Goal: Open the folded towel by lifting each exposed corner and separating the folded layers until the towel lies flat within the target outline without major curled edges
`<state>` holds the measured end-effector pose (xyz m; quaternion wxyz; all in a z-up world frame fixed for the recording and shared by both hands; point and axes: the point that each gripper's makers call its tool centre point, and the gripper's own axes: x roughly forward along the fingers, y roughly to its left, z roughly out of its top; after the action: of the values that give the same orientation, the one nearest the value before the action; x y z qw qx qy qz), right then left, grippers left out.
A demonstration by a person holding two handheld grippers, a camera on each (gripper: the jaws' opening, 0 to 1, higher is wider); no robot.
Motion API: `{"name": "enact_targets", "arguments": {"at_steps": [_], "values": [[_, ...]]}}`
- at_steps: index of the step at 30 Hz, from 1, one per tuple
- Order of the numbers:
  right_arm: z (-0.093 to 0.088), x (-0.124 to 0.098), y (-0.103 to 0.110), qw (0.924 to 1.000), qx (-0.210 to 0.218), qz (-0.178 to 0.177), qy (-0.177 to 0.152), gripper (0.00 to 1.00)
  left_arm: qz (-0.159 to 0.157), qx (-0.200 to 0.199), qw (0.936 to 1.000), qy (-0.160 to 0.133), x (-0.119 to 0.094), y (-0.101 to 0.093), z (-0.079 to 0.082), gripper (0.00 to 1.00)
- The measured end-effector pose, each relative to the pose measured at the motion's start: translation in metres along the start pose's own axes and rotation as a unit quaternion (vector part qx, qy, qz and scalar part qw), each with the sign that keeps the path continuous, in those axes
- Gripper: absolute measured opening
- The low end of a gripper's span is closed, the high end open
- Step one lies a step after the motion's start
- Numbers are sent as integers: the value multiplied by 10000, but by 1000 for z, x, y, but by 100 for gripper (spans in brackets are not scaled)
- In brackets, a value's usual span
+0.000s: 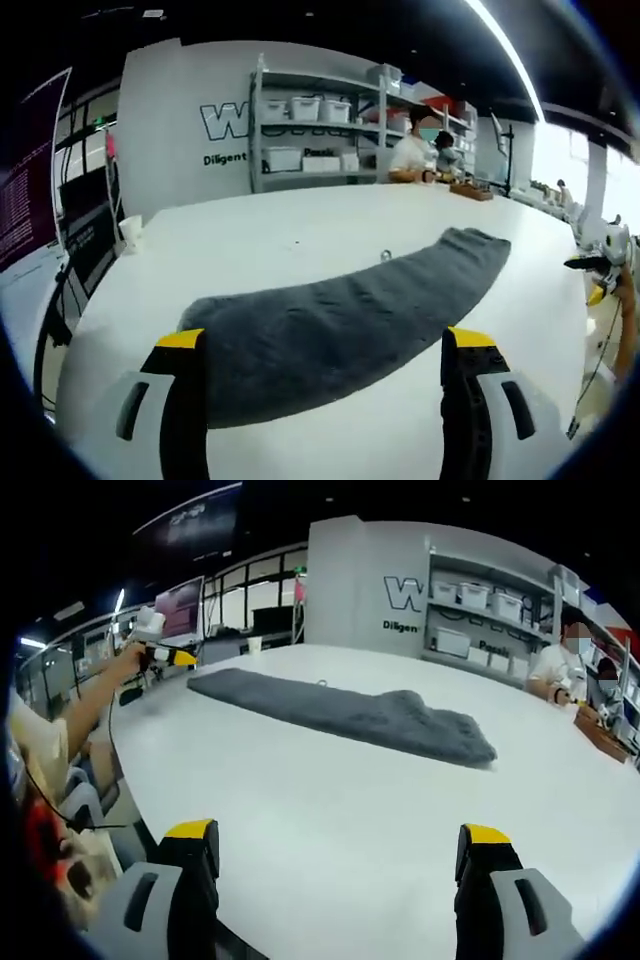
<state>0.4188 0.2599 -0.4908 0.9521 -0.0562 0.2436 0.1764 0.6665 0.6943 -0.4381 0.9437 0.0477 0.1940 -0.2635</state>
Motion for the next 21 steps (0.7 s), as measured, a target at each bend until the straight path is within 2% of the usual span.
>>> {"name": "enact_targets", "arguments": {"at_steps": [4,8,10,15,16,21], "values": [[-1,1,0,10000,-4,16,15,99,228,14,9995,-212,9,21,16,91],[1,0,1,10000,-37,36,-21,99,346,73,9992,-197,16,32,22,86],[2,0,-1,10000,-33,20,-52,99,538,170,9983,-153,25,46,24,82],[0,0,-2,10000,-17,22,-33,99,863,353,9956,-2,44,71,17,66],[0,0,-2,10000,-21,13,-10,99,1035,413,9938,57,49,80,14,65],[3,-2,2,10000,-72,55,-39,99,1209,220,9924,-12,64,101,9,56]]}}
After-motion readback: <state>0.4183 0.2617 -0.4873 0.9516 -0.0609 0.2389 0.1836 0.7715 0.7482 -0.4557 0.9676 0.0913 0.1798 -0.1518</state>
